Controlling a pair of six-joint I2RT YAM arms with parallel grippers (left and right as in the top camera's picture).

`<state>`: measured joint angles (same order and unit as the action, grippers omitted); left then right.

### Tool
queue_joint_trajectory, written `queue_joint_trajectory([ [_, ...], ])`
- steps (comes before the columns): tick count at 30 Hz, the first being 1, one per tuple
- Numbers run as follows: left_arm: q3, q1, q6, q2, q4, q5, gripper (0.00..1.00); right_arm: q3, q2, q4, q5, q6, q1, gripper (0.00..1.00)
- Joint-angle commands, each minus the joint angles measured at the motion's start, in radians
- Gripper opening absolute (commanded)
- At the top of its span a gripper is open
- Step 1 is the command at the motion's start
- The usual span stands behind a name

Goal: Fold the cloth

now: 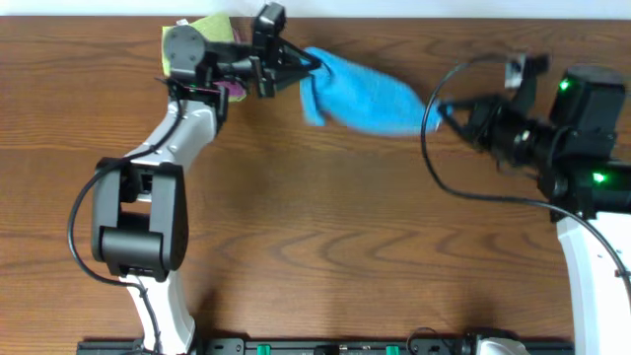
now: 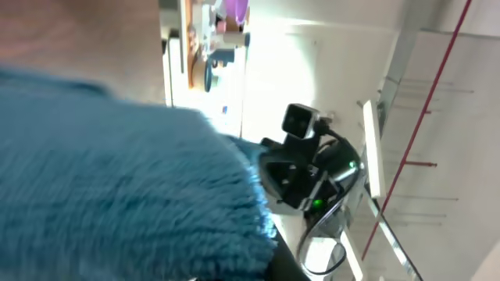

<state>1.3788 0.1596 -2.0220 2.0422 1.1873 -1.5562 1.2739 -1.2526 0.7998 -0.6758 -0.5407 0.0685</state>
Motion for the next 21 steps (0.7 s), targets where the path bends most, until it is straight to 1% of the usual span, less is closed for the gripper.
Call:
queue_joint_trajectory([
  [1,-0.114,0.017,0.021,0.002,0.016,-0.025,0.06,0.000,0.007,0.060,0.121,0.205,-0.005,0.02],
  [4,-0.244,0.016,0.027,0.002,0.097,-0.025,0.06,-0.001,0.007,0.076,0.134,0.270,-0.004,0.01],
  [6,-0.328,0.014,0.010,0.002,0.157,-0.024,0.06,-0.002,0.007,0.072,0.178,0.277,-0.004,0.02],
  [8,-0.371,0.006,0.010,0.002,0.157,-0.024,0.05,-0.002,0.007,0.045,0.198,0.277,-0.004,0.01],
  [13,-0.340,-0.023,0.009,0.002,0.154,-0.002,0.06,-0.002,0.007,-0.077,0.201,0.276,-0.005,0.02],
  [15,-0.317,-0.025,-0.002,0.002,0.149,-0.015,0.06,-0.002,0.007,-0.113,0.197,0.276,-0.005,0.02],
  [21,-0.281,-0.061,-0.010,0.002,0.145,-0.024,0.06,-0.002,0.007,-0.091,0.197,0.277,-0.008,0.02],
])
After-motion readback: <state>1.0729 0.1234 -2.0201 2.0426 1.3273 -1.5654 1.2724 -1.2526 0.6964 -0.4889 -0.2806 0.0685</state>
